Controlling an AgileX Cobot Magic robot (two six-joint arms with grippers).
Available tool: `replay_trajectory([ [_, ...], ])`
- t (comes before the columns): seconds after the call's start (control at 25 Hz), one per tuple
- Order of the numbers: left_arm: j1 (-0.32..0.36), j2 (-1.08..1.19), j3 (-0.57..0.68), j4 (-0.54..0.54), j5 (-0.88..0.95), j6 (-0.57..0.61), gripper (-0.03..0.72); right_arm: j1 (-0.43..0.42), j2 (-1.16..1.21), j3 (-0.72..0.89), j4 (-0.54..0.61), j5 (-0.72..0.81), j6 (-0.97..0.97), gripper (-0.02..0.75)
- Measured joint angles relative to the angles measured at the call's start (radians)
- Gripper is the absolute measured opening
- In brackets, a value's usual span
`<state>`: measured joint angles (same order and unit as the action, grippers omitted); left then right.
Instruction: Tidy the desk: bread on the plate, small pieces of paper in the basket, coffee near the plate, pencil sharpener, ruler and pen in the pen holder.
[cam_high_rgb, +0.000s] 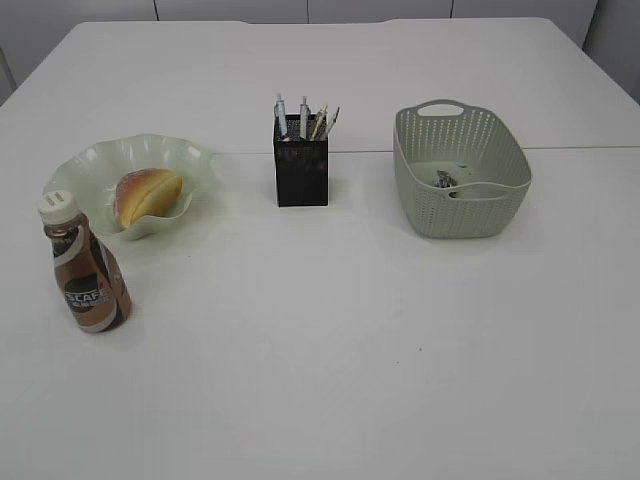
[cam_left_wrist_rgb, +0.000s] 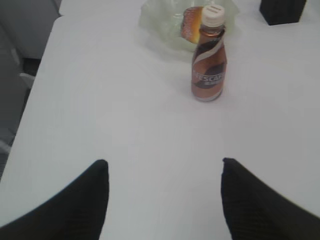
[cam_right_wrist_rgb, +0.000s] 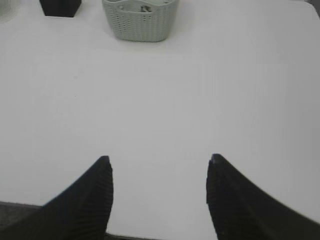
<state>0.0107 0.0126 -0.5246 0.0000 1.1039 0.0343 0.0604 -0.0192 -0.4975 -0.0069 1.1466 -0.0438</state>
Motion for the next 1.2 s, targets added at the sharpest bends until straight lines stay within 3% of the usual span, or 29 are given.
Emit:
replay_trajectory([
  [0.2, 0.030, 0.000, 0.000, 0.000, 0.000, 0.000, 0.492, -0.053, 0.000, 0.000, -0.002, 0.000, 0.000, 0.433],
  [1.2, 0.013, 0.000, 0.000, 0.000, 0.000, 0.000, 0.458, -0.054, 0.000, 0.000, -0.002, 0.000, 0.000, 0.428],
])
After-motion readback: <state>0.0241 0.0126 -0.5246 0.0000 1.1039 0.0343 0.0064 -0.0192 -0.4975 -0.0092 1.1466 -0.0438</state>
